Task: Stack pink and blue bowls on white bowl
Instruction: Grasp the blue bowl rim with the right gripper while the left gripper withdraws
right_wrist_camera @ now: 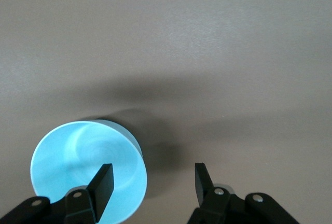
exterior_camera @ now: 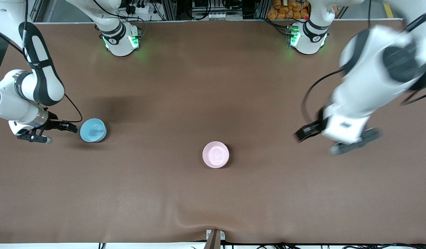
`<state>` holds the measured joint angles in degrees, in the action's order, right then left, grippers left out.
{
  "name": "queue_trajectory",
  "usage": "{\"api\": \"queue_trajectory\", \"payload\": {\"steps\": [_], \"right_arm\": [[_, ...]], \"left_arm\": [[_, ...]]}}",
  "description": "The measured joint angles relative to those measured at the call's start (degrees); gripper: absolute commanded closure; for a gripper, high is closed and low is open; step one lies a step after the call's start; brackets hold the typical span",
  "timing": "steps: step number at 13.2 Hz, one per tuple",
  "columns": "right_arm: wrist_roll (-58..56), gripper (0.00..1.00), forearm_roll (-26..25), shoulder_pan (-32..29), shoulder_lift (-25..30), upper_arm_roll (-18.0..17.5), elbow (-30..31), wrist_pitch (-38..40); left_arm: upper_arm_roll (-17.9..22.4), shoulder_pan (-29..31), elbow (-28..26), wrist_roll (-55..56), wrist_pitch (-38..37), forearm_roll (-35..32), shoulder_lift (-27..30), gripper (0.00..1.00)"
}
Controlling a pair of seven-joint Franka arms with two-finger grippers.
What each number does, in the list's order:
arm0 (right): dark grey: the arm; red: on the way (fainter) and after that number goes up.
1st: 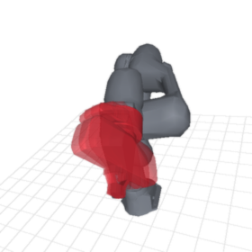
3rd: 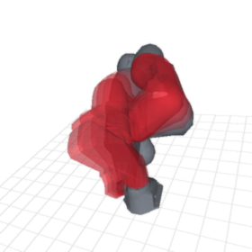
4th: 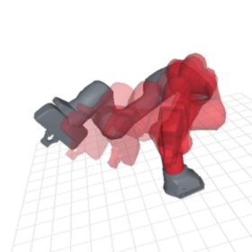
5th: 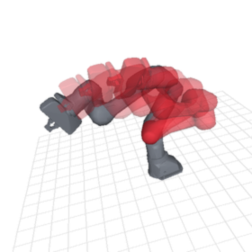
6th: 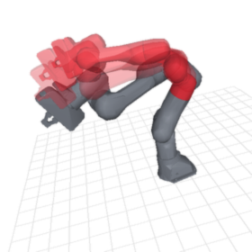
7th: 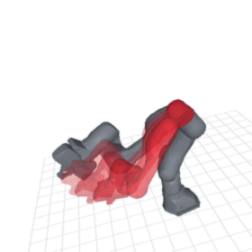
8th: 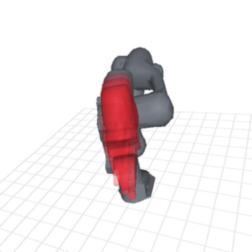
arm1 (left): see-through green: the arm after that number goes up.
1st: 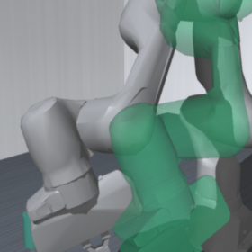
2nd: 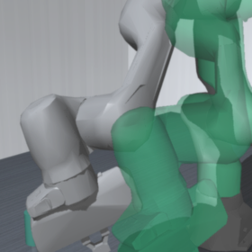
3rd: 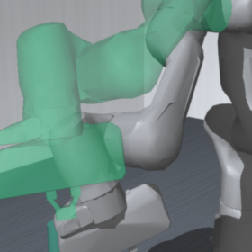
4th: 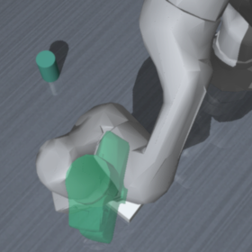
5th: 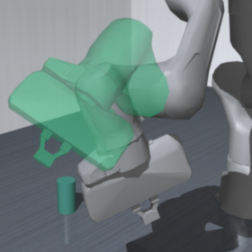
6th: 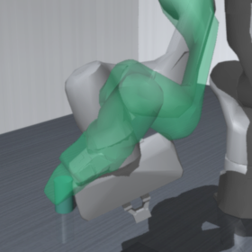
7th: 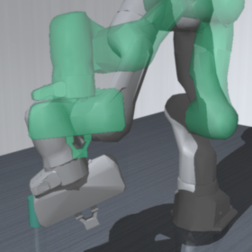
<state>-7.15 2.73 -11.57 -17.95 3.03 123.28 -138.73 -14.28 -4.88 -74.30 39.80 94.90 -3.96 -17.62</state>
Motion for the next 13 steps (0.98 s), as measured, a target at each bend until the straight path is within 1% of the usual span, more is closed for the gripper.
{"api": "queue_trajectory", "payload": {"steps": [1, 2, 4, 6, 7, 8, 10, 11, 12, 13], "right_arm": [[0.00, 0.48, 0.26, 0.40, -0.86, -0.14, 0.80, -2.56], [0.00, 0.57, 0.40, 0.91, -1.58, -0.18, 1.61, -4.61], [0.01, 0.61, 0.46, 1.54, -2.56, -0.21, 2.40, -6.15], [0.01, 0.88, 0.48, 1.56, -2.87, -0.17, 2.43, -6.42], [0.01, 0.91, 0.48, 1.56, -2.95, -0.16, 2.43, -6.54], [0.01, 0.98, 0.48, 1.56, -2.99, -0.16, 2.44, -6.59], [0.01, 1.00, 0.56, 1.57, -2.99, -0.17, 2.41, -6.71], [0.00, 1.00, 0.61, 1.58, -2.87, -0.23, 2.40, -6.70], [-0.01, 1.00, 0.61, 1.58, -2.87, -0.23, 2.40, -6.69], [-0.06, 1.00, 0.61, 1.60, -2.79, -0.25, 2.35, -6.45]], "left_arm": [[0.03, 1.65, -0.14, -2.40, -2.68, 0.00, 2.36, 0.00], [0.06, 3.14, -0.31, -4.79, -4.35, 0.00, 4.23, 0.00], [0.10, 6.48, -1.02, -9.47, -5.85, 0.00, 7.21, 0.00], [0.07, 9.45, -2.03, -14.00, -6.31, 0.02, 9.10, 0.00], [0.07, 10.60, -2.56, -15.96, -6.75, 0.02, 9.82, 0.00], [0.05, 11.54, -2.95, -17.58, -7.33, 0.02, 10.42, 0.00], [0.32, 12.58, -4.35, -20.65, -7.93, 0.03, 12.11, 0.00], [1.23, 12.29, -5.67, -22.12, -8.07, 0.05, 13.34, 0.00], [3.24, 11.08, -7.13, -24.02, -8.13, 0.08, 14.70, 0.00], [6.47, 8.98, -8.58, -26.13, -8.14, 0.18, 16.08, 0.00]]}}
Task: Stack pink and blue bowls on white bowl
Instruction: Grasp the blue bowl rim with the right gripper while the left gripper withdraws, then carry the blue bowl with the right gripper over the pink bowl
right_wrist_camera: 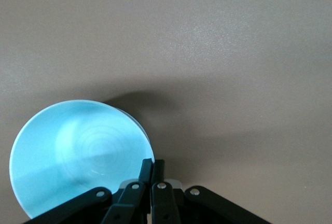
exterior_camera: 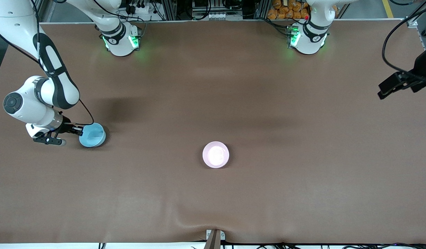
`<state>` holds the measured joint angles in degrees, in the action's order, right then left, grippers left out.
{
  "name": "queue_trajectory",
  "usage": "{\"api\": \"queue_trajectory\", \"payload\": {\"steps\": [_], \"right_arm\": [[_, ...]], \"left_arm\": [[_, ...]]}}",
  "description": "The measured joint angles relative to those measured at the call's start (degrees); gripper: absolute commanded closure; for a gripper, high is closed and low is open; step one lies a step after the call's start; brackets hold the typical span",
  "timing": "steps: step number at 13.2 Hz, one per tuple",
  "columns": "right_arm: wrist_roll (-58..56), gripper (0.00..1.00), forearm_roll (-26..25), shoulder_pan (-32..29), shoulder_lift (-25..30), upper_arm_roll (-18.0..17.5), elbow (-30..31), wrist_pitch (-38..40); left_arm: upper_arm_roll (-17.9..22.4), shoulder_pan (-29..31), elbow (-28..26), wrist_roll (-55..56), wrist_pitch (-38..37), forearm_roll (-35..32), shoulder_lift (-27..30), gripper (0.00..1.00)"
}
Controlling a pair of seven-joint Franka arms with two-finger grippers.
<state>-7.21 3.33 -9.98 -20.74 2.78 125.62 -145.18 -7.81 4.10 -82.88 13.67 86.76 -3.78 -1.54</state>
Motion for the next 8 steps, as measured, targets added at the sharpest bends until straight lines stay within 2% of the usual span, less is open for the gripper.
{"api": "queue_trajectory", "payload": {"steps": [2, 5, 8], "right_arm": [[-0.03, 1.00, 0.71, 0.39, 1.06, -0.08, -1.19, 4.00], [-0.04, 1.00, 6.46, 1.95, 3.66, -0.15, -8.55, 20.35], [4.15, 1.00, 8.34, 4.12, 5.44, -0.21, -13.48, 27.31]], "left_arm": [[5.01, -3.04, -2.40, -2.72, -0.01, 0.74, 2.40, 0.00], [5.72, -3.33, -3.49, -3.09, -0.01, 0.87, 3.56, 0.00], [5.70, -3.67, -4.06, -3.09, 0.04, 0.89, 3.55, 0.00]]}}
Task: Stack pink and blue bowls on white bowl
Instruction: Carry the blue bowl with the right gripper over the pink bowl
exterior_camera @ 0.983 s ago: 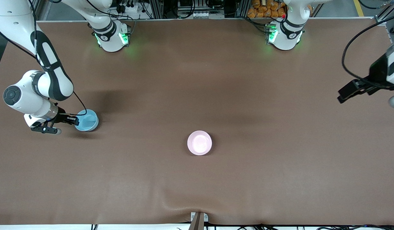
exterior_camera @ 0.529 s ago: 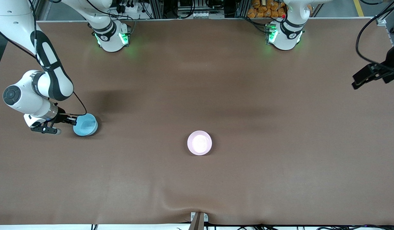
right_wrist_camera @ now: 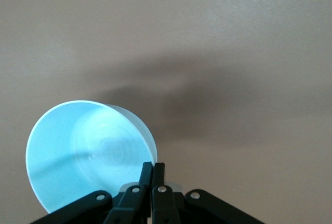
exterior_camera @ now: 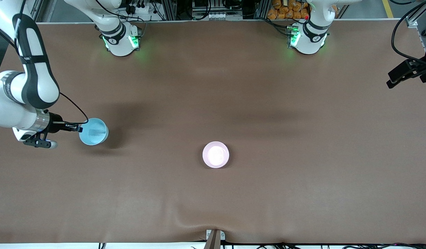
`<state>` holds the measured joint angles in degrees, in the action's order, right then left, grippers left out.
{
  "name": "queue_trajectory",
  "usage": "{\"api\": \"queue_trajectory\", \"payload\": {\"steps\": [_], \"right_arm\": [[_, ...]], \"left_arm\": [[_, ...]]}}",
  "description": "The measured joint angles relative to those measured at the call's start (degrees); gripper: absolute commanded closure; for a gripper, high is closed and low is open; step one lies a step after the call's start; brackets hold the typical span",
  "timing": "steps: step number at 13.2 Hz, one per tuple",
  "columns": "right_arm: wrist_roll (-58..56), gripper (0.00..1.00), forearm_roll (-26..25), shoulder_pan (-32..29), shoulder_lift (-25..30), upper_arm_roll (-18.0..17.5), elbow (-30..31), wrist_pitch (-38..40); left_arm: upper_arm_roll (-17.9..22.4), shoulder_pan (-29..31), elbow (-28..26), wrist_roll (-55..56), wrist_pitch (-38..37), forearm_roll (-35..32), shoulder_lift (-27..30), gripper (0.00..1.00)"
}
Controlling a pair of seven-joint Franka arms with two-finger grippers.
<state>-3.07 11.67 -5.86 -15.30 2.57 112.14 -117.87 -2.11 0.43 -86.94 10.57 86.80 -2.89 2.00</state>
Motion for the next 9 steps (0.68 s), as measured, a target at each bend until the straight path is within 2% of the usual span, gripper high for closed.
{"api": "queue_trajectory", "payload": {"steps": [2, 5, 7, 9], "right_arm": [[10.16, 1.00, 0.46, 4.55, 0.29, -0.28, -2.56, 2.25], [28.01, 1.00, 1.21, 14.81, 0.30, -0.76, -7.64, 3.04], [35.92, 1.00, 4.87, 19.97, 0.22, -0.85, -10.19, 3.00], [43.39, 1.00, 6.51, 23.52, -0.61, -0.85, -12.16, 1.84]], "left_arm": [[-0.02, -0.33, -0.34, 0.00, 0.12, 0.00, -0.07, 0.00], [-0.19, -0.60, -0.51, 0.00, 1.49, 0.01, -0.70, 0.00], [-0.36, -0.61, -0.58, 0.00, 2.18, 0.02, -1.14, 0.00], [-0.38, -0.61, -0.65, 0.00, 2.61, 0.07, -1.61, 0.00]]}}
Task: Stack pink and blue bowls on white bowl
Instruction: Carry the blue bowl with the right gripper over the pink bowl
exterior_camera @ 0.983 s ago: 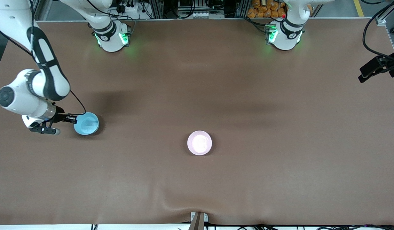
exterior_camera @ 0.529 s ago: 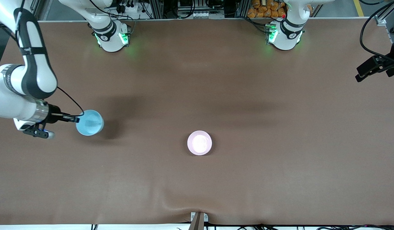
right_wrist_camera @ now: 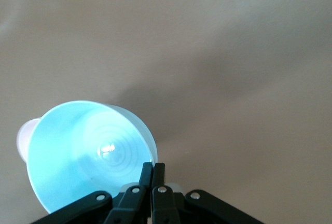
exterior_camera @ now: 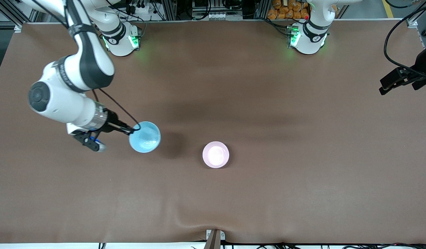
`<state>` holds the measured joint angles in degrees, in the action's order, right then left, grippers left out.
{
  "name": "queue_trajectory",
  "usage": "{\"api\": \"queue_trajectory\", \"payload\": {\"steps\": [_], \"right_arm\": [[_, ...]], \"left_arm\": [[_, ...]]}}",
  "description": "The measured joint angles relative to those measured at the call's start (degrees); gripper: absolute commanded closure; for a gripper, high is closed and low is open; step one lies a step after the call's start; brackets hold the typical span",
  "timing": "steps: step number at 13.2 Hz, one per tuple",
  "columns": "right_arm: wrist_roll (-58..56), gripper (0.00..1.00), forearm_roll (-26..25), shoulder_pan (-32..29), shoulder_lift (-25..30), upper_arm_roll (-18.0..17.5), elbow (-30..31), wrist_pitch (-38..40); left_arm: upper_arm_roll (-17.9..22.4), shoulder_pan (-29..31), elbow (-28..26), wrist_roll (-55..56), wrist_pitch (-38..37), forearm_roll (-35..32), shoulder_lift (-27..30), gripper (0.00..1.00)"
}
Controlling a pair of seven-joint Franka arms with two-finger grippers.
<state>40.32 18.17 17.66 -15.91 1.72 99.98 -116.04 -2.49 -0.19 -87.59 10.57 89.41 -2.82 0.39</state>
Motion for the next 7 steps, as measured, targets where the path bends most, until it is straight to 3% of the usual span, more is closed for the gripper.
{"api": "queue_trajectory", "payload": {"steps": [7], "right_arm": [[24.09, 1.00, -0.06, 11.77, -12.38, 0.01, -10.79, -7.35]], "left_arm": [[0.04, 0.11, -1.00, 0.00, 0.04, 0.63, -0.16, 0.00]]}}
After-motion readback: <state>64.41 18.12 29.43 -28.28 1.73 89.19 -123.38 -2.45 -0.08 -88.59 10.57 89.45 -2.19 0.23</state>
